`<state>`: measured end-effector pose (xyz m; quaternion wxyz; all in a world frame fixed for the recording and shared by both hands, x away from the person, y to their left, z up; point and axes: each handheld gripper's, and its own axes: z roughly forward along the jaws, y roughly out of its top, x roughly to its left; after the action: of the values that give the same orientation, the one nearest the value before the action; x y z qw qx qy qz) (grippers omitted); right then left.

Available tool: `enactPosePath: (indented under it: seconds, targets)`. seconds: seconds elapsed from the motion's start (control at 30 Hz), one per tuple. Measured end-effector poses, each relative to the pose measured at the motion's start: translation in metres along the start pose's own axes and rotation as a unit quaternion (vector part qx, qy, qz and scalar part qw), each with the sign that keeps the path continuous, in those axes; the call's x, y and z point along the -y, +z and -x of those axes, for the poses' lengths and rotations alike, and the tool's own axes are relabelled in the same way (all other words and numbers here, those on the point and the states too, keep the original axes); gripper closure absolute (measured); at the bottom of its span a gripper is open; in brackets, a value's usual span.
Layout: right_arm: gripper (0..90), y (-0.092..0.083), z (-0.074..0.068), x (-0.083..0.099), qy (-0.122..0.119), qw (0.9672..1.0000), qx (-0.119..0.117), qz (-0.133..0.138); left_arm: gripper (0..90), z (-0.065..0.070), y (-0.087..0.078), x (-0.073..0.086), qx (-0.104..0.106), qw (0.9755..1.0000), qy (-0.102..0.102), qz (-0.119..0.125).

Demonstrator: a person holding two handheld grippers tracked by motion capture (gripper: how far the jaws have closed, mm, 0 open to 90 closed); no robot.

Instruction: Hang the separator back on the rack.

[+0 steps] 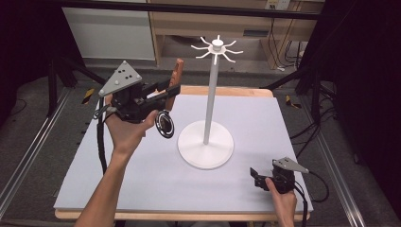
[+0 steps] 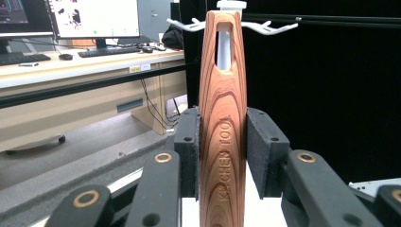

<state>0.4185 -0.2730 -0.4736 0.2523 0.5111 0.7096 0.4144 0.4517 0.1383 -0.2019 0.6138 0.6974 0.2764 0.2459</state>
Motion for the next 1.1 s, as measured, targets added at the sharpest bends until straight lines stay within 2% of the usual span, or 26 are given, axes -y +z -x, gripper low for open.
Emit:
enactPosePath:
  seconds: [0.3,1.1]
  targets:
    - [5.0,0.000,0.000,0.000,0.000,1.0000,0.000,0.000,67.2,0.005,0.010,-0.010,0.002,1.0000,0.005,0.003]
    - [5.0,0.000,0.001,0.000,0.002,1.0000,-0.002,-0.001,67.2,0.005,0.029,-0.016,-0.004,0.9999,0.007,-0.007]
